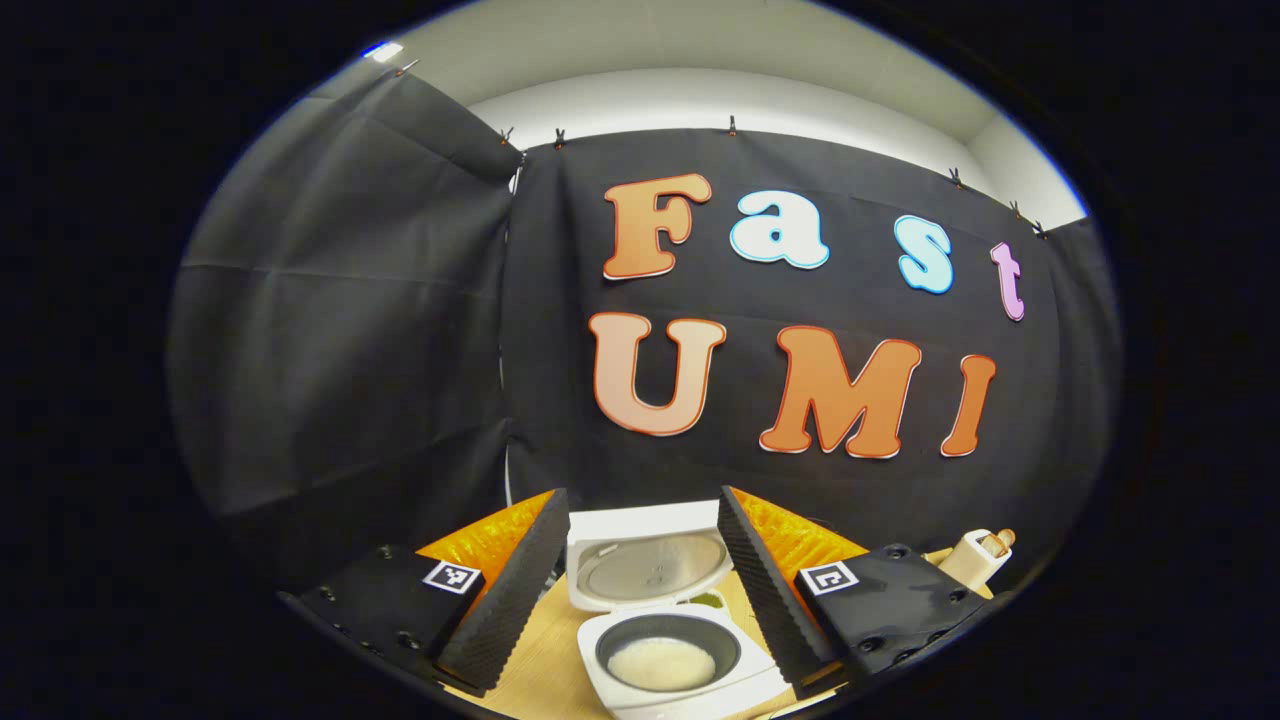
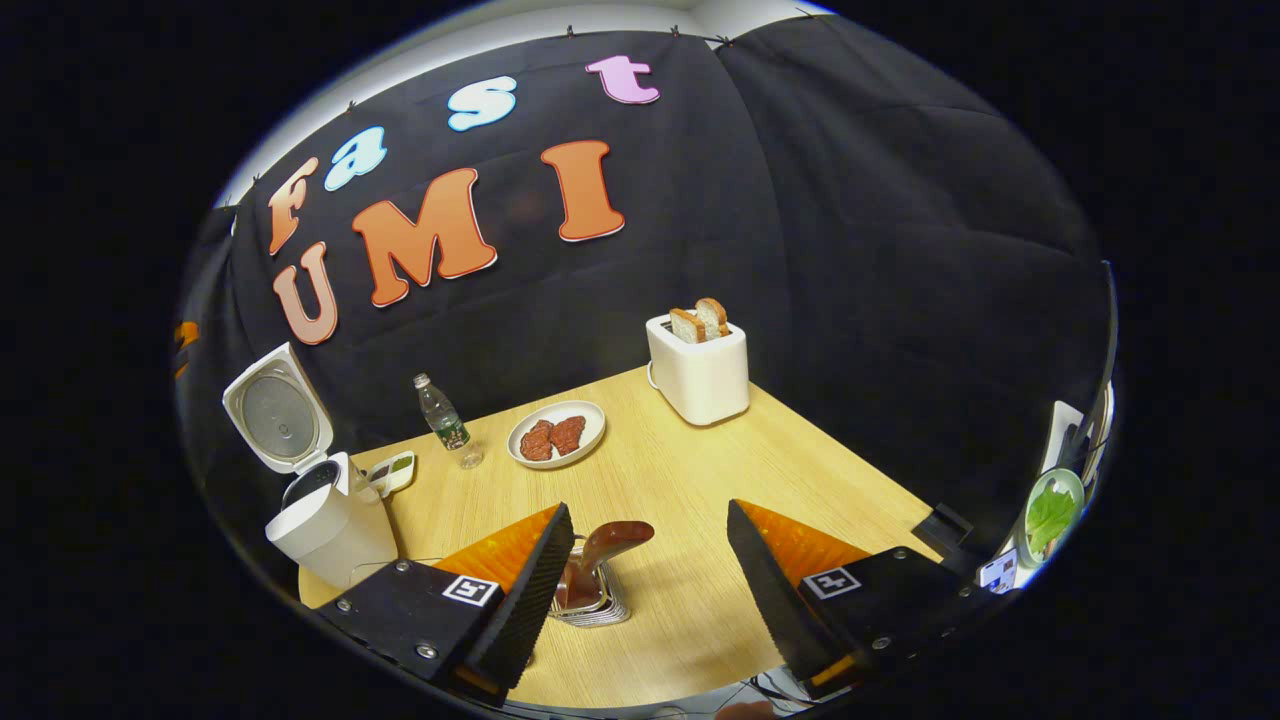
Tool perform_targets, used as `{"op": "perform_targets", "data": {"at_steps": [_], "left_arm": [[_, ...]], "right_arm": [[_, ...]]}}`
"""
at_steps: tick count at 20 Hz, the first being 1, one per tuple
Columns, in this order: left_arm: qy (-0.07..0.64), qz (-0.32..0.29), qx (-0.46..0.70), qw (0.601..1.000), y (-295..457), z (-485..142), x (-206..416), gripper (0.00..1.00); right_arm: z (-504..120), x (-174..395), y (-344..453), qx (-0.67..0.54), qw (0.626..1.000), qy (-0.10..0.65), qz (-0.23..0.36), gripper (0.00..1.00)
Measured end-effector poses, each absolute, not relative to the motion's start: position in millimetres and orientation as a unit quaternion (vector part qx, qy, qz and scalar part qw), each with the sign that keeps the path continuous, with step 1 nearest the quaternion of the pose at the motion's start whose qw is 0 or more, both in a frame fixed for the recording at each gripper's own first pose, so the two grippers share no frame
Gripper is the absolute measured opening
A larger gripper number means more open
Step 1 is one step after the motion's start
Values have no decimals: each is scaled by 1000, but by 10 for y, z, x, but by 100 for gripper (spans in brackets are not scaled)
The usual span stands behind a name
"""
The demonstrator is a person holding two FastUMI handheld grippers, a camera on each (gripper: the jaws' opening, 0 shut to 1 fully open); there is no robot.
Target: Close the left gripper, press the button to open the rice cooker; take a wooden spoon from the chopstick holder with the right hand, scoop a spoonful of rice and pour it into the rice cooker, then put the wooden spoon back into the chopstick holder.
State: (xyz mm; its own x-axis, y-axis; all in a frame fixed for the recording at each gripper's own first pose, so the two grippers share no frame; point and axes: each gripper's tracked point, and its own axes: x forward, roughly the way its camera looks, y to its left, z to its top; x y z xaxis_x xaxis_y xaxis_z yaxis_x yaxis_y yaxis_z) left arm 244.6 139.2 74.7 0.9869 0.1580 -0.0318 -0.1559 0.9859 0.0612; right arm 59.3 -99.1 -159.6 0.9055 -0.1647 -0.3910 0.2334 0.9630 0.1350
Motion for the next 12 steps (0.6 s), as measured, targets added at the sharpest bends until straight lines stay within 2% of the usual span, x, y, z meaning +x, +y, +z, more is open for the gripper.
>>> {"op": "perform_targets", "data": {"at_steps": [6,12], "left_arm": [[57,94,62,992,1562,680,3526,100],[117,100,45,987,1727,77,4256,100]], "right_arm": [[-1299,481,-1109,80,975,169,-124,95],[-1214,406,-1211,70,973,171,-141,95]]}}
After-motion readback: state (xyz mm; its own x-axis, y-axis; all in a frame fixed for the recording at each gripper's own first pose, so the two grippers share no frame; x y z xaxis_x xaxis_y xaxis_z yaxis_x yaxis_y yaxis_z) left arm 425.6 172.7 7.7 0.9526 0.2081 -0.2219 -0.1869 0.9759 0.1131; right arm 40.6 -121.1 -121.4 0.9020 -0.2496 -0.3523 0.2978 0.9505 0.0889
